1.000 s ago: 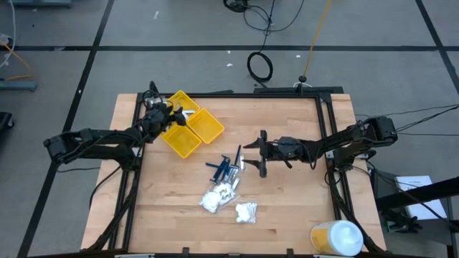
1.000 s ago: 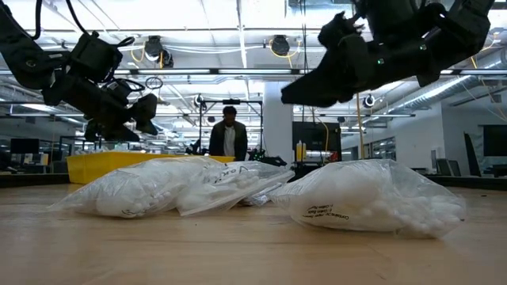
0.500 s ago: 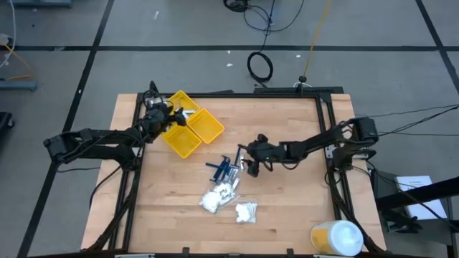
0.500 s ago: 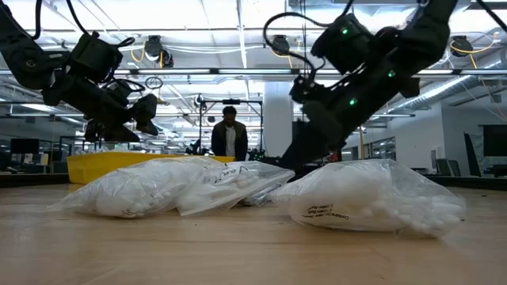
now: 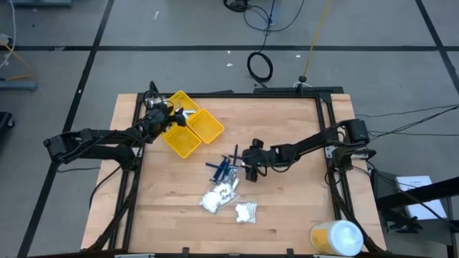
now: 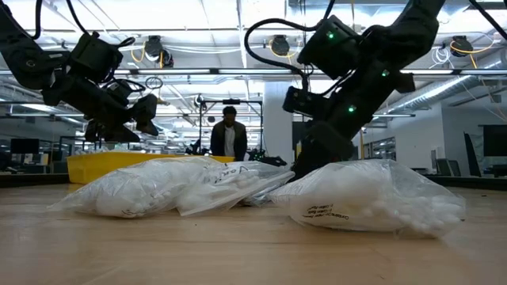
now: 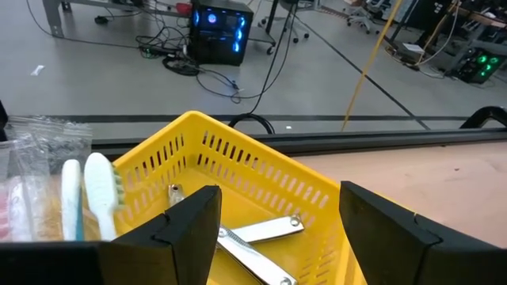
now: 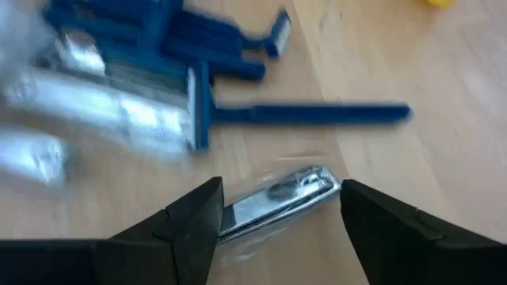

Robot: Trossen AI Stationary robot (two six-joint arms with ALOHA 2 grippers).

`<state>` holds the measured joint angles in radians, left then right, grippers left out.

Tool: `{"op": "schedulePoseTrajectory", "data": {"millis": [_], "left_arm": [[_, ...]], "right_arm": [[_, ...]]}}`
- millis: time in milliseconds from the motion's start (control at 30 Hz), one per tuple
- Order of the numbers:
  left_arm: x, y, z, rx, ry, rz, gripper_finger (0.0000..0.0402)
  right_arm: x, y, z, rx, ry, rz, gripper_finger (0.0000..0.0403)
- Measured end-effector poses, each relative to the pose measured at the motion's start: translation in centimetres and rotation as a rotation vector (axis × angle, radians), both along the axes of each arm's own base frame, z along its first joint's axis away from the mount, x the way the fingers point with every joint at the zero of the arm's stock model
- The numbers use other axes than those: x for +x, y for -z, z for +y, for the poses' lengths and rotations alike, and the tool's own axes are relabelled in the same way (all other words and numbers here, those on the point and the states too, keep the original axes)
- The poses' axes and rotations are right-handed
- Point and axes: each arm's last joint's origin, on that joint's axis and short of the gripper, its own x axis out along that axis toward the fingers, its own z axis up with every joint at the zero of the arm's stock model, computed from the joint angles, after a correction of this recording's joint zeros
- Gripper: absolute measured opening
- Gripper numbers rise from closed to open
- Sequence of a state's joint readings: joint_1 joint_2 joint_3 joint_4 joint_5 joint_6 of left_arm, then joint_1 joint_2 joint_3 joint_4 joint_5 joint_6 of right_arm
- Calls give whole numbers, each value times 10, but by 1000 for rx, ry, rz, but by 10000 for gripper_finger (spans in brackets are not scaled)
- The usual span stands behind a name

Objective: Pick & Place Travel size toiletries
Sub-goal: Put the silver nail cutter into the top yellow bin

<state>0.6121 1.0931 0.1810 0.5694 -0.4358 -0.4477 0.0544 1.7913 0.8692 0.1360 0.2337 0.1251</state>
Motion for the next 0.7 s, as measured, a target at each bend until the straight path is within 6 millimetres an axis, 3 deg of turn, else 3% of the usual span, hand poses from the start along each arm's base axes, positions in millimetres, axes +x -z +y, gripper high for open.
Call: {"op": "schedulePoseTrajectory", "data": {"millis": [167,400,700], "left_arm": [[0,1,0,-4,0,7,253],[-1,2,0,-12,0,17,253],[-1,2,0,-15,-2,11,253]], "right_arm": [[-7,-9,4,-39,-59,33,242],[-13,-17,26,-112,-214,68,242],[-12,-14,28,13,19,15,242]]}}
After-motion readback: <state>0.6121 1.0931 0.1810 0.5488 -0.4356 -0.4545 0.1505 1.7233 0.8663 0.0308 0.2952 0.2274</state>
